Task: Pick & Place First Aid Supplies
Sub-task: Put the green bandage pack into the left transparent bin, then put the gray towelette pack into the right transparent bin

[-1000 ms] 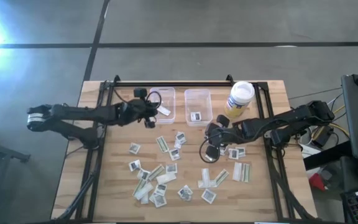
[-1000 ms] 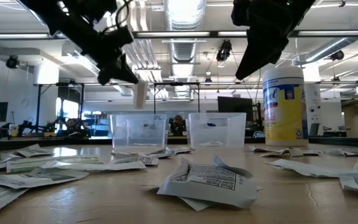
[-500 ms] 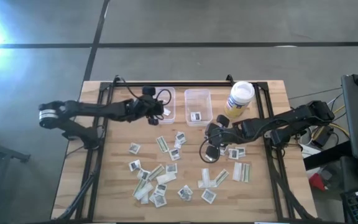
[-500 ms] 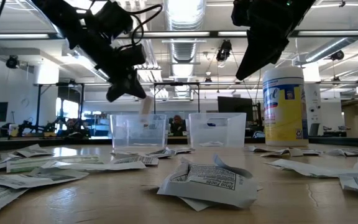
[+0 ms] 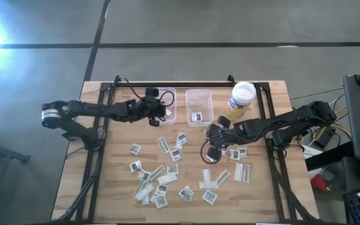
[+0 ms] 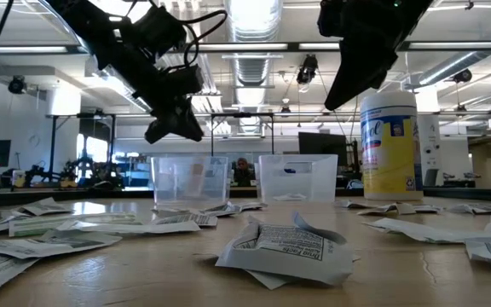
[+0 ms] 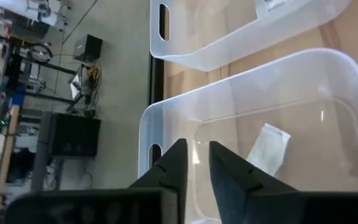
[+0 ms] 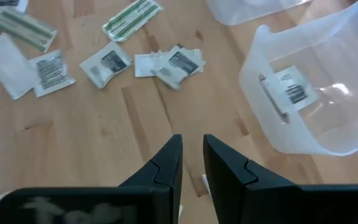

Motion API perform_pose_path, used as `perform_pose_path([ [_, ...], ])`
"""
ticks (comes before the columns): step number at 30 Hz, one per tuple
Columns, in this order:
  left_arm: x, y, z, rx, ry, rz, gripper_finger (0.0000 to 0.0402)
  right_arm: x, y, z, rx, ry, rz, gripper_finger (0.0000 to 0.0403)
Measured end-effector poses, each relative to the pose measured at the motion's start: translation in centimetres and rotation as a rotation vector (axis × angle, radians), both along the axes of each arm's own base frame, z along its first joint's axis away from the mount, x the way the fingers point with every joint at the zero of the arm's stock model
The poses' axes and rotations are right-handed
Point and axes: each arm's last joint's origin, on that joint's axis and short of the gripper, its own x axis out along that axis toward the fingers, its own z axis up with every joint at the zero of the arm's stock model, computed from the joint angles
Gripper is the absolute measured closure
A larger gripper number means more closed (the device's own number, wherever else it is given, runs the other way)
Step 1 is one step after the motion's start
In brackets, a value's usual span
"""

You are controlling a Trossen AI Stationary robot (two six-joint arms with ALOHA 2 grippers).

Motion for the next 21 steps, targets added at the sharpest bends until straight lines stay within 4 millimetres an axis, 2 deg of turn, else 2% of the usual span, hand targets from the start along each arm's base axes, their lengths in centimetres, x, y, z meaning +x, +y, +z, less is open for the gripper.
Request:
perform_pose_path([
  [8, 0.0, 0.0, 0.3, -0.08, -0.072, 0.075, 0.0286, -0.4, 1.3, 0.6, 0.006, 0.004, 0.05, 0.0342],
  [15, -0.4, -0.5, 3.0, -0.15, -0.127, 0.124, 0.028, -1.3, 2.9, 1.7, 0.004, 0.018, 0.116, 0.0342],
  [21, -1.7, -2.2, 5.3, -0.238, -0.188, 0.089, 0.028, -1.9, 3.9, 1.1, 0.112, 0.083, 0.149, 0.0342],
])
